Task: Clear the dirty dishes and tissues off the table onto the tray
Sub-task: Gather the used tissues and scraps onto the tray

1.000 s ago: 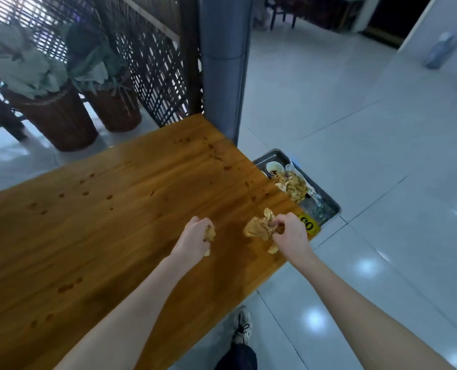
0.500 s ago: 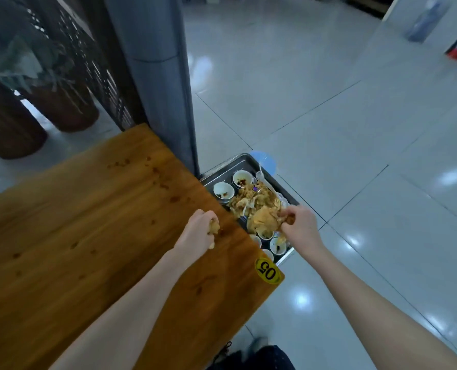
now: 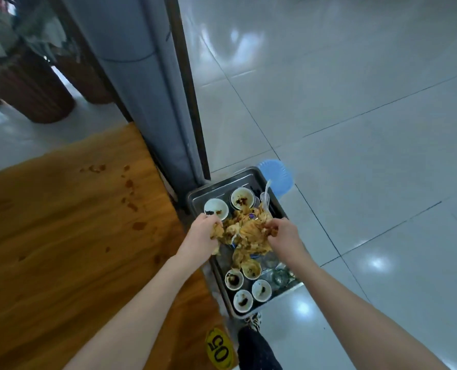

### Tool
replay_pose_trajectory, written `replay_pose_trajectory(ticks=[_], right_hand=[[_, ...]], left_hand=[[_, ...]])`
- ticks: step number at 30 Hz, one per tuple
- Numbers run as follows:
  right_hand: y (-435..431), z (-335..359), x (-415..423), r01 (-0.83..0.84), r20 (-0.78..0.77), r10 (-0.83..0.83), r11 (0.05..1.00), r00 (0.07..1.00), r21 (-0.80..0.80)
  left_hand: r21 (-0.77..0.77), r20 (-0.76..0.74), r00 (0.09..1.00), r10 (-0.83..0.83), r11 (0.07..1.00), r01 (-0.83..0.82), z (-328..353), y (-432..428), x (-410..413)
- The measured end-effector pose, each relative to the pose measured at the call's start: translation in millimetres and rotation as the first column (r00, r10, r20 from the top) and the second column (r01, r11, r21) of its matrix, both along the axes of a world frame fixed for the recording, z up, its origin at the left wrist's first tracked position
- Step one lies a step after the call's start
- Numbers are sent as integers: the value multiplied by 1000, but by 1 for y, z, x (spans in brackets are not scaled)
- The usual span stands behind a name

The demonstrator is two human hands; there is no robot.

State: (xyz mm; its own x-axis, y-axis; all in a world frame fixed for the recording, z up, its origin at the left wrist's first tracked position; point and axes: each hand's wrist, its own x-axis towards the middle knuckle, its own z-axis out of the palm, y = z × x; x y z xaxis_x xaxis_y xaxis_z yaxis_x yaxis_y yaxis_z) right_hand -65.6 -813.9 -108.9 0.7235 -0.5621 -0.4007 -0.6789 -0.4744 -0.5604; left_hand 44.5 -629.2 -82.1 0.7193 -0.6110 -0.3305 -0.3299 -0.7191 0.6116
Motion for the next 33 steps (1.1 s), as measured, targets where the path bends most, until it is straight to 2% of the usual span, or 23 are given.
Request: replay_pose_trajectory(ticks=[3,9,17,24,29,33], right_hand=[[-23,-17,9,-72,-81,76,996,994,53],[-66,-33,13,-132,-132,140,989,981,64],[-106,-29,16,-102,-75,105,994,992,44],[-99,-10,32,-168,-23,168,986,986,18],[-73,9,42,-234,15,234,972,972,5],[-47,23,44,-280,51,280,960,959,-13]], left_hand=[[4,-39,998,39,999,-39,-9,-26,1],[10,-100,994,53,999,-53,-26,-70,5],[47,-151,987,61,997,-54,-38,-90,7],[89,-104,988,114,990,-105,-27,-63,5],[173,22,992,123,977,-125,-6,-30,2],[194,65,984,164,966,-173,11,2,-2]])
